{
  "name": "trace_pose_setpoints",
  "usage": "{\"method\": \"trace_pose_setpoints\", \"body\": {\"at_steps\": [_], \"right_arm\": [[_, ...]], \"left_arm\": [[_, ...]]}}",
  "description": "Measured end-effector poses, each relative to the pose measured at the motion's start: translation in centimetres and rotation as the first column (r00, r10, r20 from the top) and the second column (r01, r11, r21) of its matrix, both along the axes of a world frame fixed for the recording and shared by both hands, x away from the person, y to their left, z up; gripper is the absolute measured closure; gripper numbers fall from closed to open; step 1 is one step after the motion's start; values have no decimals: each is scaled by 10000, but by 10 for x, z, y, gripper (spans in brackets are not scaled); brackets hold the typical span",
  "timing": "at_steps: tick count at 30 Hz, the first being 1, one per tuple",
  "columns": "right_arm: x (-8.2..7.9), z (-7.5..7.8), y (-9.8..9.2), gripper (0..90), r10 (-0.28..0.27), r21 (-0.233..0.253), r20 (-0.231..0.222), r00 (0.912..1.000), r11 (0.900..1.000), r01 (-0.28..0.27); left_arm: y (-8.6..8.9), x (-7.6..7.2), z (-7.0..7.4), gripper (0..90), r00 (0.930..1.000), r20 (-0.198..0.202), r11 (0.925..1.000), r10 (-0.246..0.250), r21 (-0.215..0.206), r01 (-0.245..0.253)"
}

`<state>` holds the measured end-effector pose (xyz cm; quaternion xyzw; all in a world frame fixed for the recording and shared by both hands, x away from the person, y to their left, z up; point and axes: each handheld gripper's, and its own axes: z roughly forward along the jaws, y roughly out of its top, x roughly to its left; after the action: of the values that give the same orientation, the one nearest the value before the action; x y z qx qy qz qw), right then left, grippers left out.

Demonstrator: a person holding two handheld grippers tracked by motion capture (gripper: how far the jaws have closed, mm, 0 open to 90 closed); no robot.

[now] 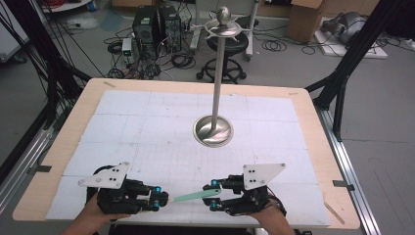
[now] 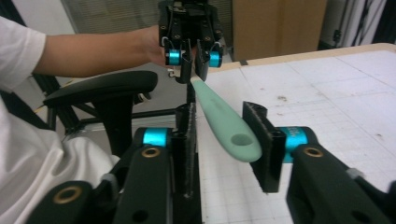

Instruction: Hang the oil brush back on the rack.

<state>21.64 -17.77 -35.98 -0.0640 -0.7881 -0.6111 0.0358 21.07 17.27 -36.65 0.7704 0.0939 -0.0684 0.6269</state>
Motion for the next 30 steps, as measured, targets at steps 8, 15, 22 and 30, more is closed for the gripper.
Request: {"method": "trace_pose_setpoints", "body": {"at_steps": [8,15,22,30], "right_arm": [[-1,7,-1,741,372,88,-199,9991,9993,-371],[1,15,2,749,239,-227,-802,9965,9994,-258],[3,21,10,756,-19,-759,-962,9954,9971,-54],[5,32,19,760,-449,-1170,-1202,9917,9927,308]], "left_arm": [[-1,1,-3,820,9996,-74,9996,-263,-85,263],[-6,2,-7,819,9998,85,9992,-200,355,196],[-8,3,-12,818,9995,315,9967,-79,814,54],[-11,3,-12,650,9985,130,9892,533,1361,-546]]}}
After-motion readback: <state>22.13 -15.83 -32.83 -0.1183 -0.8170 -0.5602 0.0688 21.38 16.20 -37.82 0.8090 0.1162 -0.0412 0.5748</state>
